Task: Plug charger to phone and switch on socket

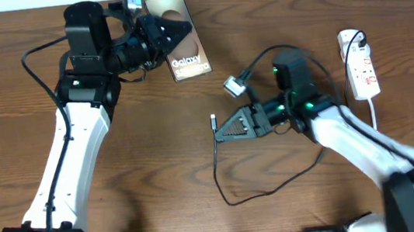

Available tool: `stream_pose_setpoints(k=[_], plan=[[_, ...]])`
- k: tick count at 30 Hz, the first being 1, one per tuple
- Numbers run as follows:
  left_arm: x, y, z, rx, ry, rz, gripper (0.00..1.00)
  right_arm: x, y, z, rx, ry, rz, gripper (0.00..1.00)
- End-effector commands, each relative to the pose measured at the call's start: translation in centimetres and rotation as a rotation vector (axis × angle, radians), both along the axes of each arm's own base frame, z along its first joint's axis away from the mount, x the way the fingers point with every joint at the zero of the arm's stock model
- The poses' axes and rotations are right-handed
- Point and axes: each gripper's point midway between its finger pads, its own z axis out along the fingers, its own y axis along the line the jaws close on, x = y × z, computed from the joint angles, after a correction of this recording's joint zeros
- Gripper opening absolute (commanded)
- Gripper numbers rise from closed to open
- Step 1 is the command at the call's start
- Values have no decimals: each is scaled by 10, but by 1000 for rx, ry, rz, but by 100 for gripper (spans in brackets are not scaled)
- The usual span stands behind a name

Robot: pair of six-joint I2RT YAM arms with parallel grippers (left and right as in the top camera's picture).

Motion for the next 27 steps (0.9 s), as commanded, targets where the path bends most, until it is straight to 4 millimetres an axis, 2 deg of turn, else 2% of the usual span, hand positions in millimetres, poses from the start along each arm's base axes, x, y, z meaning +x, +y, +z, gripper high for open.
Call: stream_pose_setpoints(k=[1, 4, 8, 9, 13, 18, 27], plan=[[-8, -10, -9, 5, 25, -69, 8, -26, -12, 47, 95, -212, 19, 1], [-21, -27, -14, 1, 47, -127, 8, -37, -16, 46, 81, -220, -6, 1], [-38, -52, -13, -4, 43, -202, 7, -39, -18, 21, 14, -172, -75, 1], [-45, -64, -10, -7, 28, -233, 7, -38, -18, 15, 3, -169, -87, 1], [-48, -78, -2, -14, -21, -249, 7, -28, -16, 20, 15, -231, -125, 1], [-42, -78, 10, -39, -69, -237, 7, -11, -15, 32, 25, -271, -198, 1], [-31, -67, 21, -57, -113, -202, 7, -4, -14, 41, 45, -316, -229, 1]])
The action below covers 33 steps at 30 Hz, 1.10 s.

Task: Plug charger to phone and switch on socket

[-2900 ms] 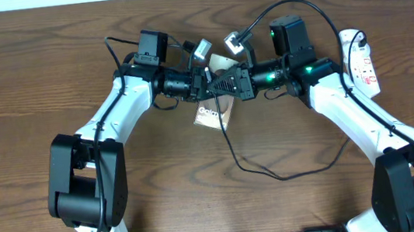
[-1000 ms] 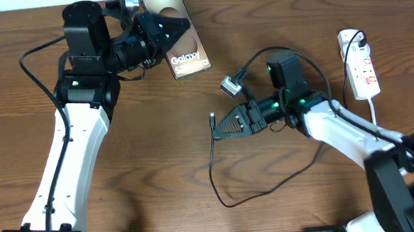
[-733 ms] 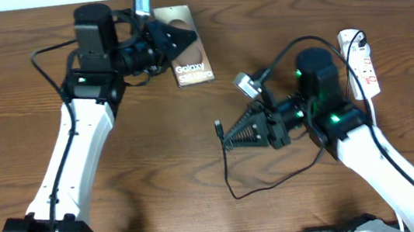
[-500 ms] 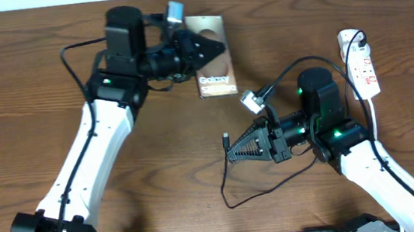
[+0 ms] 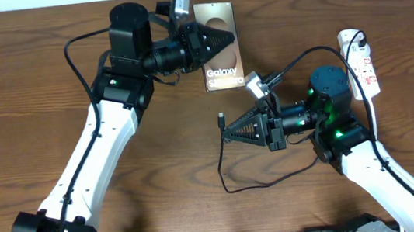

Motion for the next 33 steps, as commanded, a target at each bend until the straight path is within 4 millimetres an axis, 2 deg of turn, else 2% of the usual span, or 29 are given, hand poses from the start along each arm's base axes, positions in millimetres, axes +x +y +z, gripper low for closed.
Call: stream_pose_setpoints(k=[1, 8, 11, 16, 21, 25, 30, 33], plan=[[4, 9, 14, -23, -35, 8, 6, 6, 0, 4, 0, 5, -27, 1], [10, 23, 3, 39, -109, 20, 7, 7, 0, 13, 26, -59, -28, 1], [6, 26, -15, 102, -107, 11, 7, 9, 0, 17, 36, -78, -39, 1], [-6, 32, -56, 244, -18, 13, 8, 22, 1, 17, 30, -77, -112, 1], [-33, 21, -91, 386, 66, -29, 7, 48, -1, 15, 14, -83, -268, 1], [-40, 18, -114, 529, 90, 15, 7, 57, -3, 15, 9, -85, -320, 1], [-45, 10, -125, 625, 64, 40, 7, 64, -3, 12, 1, -87, -357, 1], [-40, 15, -130, 678, 48, 85, 7, 68, -5, -1, -42, -80, -380, 1]])
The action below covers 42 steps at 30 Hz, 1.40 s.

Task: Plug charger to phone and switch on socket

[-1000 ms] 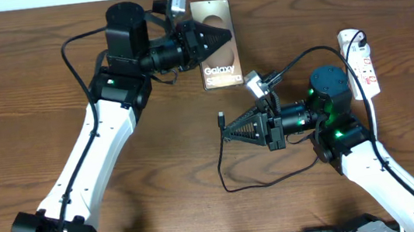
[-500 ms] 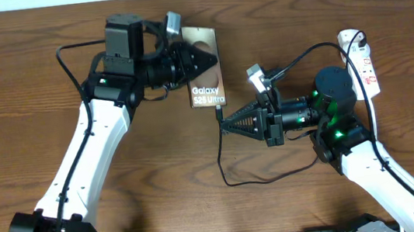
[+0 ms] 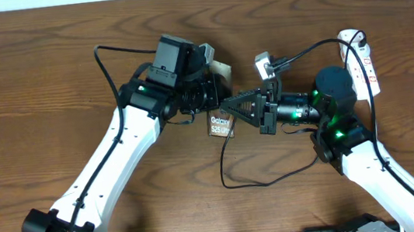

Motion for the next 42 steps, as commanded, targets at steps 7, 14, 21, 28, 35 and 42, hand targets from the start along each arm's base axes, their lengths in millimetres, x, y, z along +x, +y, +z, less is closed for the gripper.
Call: stream_pose_setpoints(k=[7, 14, 21, 28, 35, 42], plan=[[22, 39, -14, 249, -100, 157, 7, 28, -19, -64, -233, 82, -212, 20], [16, 37, -16, 245, -74, 140, 7, 39, -51, -116, -425, 265, -419, 74], [28, 60, -22, 364, -121, 224, 7, 24, -55, -167, -524, 472, -394, 80], [33, 83, -32, 452, -107, 281, 7, 34, -39, -199, -486, 547, -328, 79], [28, 89, -36, 472, -78, 281, 7, 57, -10, -223, -345, 667, -316, 70], [25, 91, -37, 480, -66, 278, 7, 80, 33, -247, -354, 713, -269, 68]])
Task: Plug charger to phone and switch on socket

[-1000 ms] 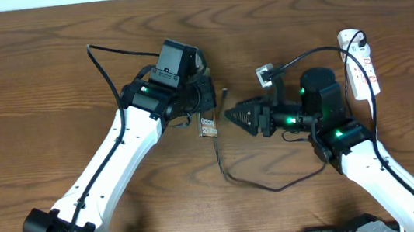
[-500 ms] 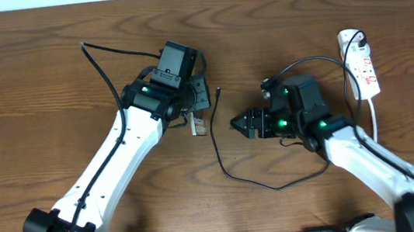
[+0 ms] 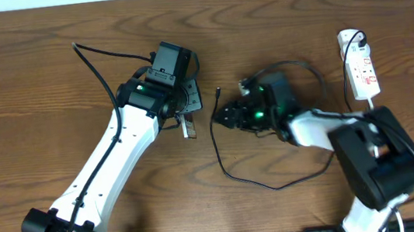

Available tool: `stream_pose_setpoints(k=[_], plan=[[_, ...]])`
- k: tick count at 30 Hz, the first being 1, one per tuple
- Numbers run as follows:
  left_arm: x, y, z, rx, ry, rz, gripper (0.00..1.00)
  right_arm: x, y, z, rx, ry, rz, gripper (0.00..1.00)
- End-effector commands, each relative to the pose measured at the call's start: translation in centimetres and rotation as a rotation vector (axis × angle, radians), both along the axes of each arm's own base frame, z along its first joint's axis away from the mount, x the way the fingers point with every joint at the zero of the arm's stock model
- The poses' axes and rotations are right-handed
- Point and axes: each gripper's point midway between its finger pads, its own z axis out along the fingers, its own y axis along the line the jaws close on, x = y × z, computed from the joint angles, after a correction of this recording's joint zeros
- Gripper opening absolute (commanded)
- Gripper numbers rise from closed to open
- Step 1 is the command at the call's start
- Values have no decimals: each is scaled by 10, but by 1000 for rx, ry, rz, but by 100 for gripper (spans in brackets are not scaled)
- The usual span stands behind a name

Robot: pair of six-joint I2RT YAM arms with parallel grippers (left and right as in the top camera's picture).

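Note:
My left gripper [image 3: 188, 110] points down at the table's middle, shut on the gold phone [image 3: 187, 127]. The phone stands nearly on edge, so only a narrow strip of it shows below the fingers. Just to its right, my right gripper [image 3: 221, 117] is turned left towards the phone and seems shut on the black charger cable [image 3: 234, 178] near its end. The plug tip [image 3: 218, 94] sticks up beyond the fingers, a short gap from the phone. The white socket strip [image 3: 360, 67] lies at the far right.
The cable's slack loops across the wooden table [image 3: 30, 73] in front of the right arm and runs back to the socket strip. A charger [image 3: 351, 38] is plugged in at the strip's far end.
The right gripper has turned and dropped lower, and the plug tip now points up beside the phone. The left gripper has tipped the phone further on edge, so its printed back no longer shows.
At first the left gripper held the phone at the table's back left, while the right held the cable's plug end near the middle. The phone was then further right, then at the middle facing the plug. Now both meet there, phone on edge.

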Motion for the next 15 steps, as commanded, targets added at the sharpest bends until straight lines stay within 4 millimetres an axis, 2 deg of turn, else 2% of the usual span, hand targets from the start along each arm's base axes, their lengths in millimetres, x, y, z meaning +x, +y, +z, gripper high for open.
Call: stream_pose_setpoints(k=[1, 4, 7, 8, 9, 10, 12, 15], plan=[[3, 2, 4, 19, -16, -4, 7, 16, 25, -7, 22, 75, -25, 68], [2, 3, 3, 23, -9, -4, 7, 30, 29, -28, -1, 151, -115, 66], [-1, 4, 2, 28, 3, -5, 7, 31, 28, -55, -17, 244, -182, 55], [-2, 5, 1, 31, 8, -5, 7, 31, 28, -61, -19, 240, -183, 50], [-3, 5, 1, 35, 10, -11, 7, 32, 27, -67, -27, 231, -182, 38], [-3, 5, 0, 41, 10, -19, 7, 34, 26, -70, -36, 223, -190, 32], [-4, 6, 0, 49, 9, -36, 7, 47, 19, -70, -65, 142, -216, 24], [-4, 5, 0, 50, 8, -38, 7, 72, 21, -49, -45, -65, -185, 3]])
